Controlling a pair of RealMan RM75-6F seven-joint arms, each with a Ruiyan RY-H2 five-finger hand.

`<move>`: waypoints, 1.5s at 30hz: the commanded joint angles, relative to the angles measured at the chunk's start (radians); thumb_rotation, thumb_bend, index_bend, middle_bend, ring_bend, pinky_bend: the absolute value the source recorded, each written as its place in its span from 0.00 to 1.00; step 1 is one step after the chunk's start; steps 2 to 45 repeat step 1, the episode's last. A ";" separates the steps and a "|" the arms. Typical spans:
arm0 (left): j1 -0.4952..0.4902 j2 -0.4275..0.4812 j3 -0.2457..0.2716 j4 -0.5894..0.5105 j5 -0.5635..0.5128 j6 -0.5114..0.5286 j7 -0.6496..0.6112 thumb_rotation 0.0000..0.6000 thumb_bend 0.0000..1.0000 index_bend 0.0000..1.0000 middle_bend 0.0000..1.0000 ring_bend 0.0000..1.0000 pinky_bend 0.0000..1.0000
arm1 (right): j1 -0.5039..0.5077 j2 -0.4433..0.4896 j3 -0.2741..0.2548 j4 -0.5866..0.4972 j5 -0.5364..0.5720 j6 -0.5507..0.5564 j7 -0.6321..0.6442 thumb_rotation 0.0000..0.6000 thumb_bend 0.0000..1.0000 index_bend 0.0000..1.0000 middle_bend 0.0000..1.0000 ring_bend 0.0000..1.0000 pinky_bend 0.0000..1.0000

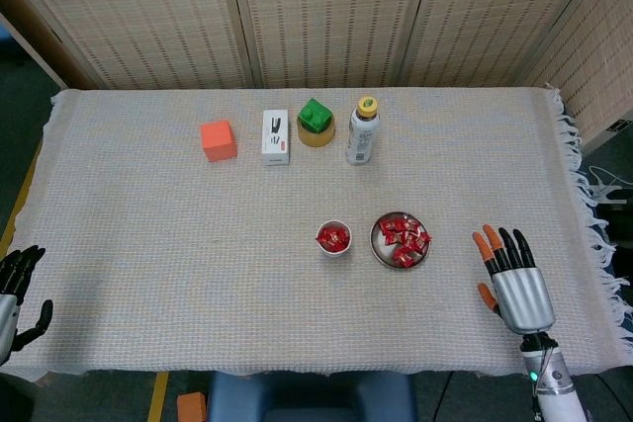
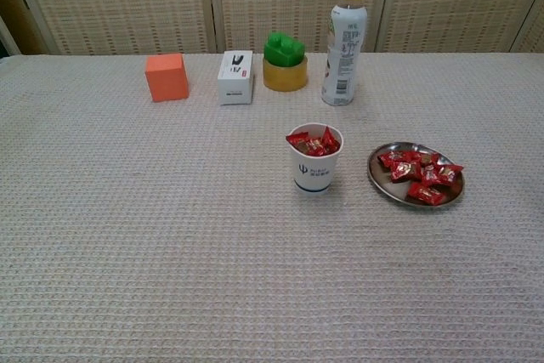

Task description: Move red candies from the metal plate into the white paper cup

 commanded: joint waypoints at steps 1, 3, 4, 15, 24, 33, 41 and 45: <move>0.003 -0.012 -0.001 -0.003 0.001 0.008 0.020 1.00 0.48 0.00 0.01 0.00 0.25 | -0.034 0.050 0.014 -0.021 -0.043 0.047 0.057 1.00 0.21 0.00 0.00 0.00 0.00; 0.003 -0.012 -0.001 -0.003 0.001 0.008 0.020 1.00 0.48 0.00 0.01 0.00 0.25 | -0.034 0.050 0.014 -0.021 -0.043 0.047 0.057 1.00 0.21 0.00 0.00 0.00 0.00; 0.003 -0.012 -0.001 -0.003 0.001 0.008 0.020 1.00 0.48 0.00 0.01 0.00 0.25 | -0.034 0.050 0.014 -0.021 -0.043 0.047 0.057 1.00 0.21 0.00 0.00 0.00 0.00; 0.003 -0.012 -0.001 -0.003 0.001 0.008 0.020 1.00 0.48 0.00 0.01 0.00 0.25 | -0.034 0.050 0.014 -0.021 -0.043 0.047 0.057 1.00 0.21 0.00 0.00 0.00 0.00; 0.003 -0.012 -0.001 -0.003 0.001 0.008 0.020 1.00 0.48 0.00 0.01 0.00 0.25 | -0.034 0.050 0.014 -0.021 -0.043 0.047 0.057 1.00 0.21 0.00 0.00 0.00 0.00; 0.003 -0.012 -0.001 -0.003 0.001 0.008 0.020 1.00 0.48 0.00 0.01 0.00 0.25 | -0.034 0.050 0.014 -0.021 -0.043 0.047 0.057 1.00 0.21 0.00 0.00 0.00 0.00; 0.003 -0.012 -0.001 -0.003 0.001 0.008 0.020 1.00 0.48 0.00 0.01 0.00 0.25 | -0.034 0.050 0.014 -0.021 -0.043 0.047 0.057 1.00 0.21 0.00 0.00 0.00 0.00; 0.003 -0.012 -0.001 -0.003 0.001 0.008 0.020 1.00 0.48 0.00 0.01 0.00 0.25 | -0.034 0.050 0.014 -0.021 -0.043 0.047 0.057 1.00 0.21 0.00 0.00 0.00 0.00</move>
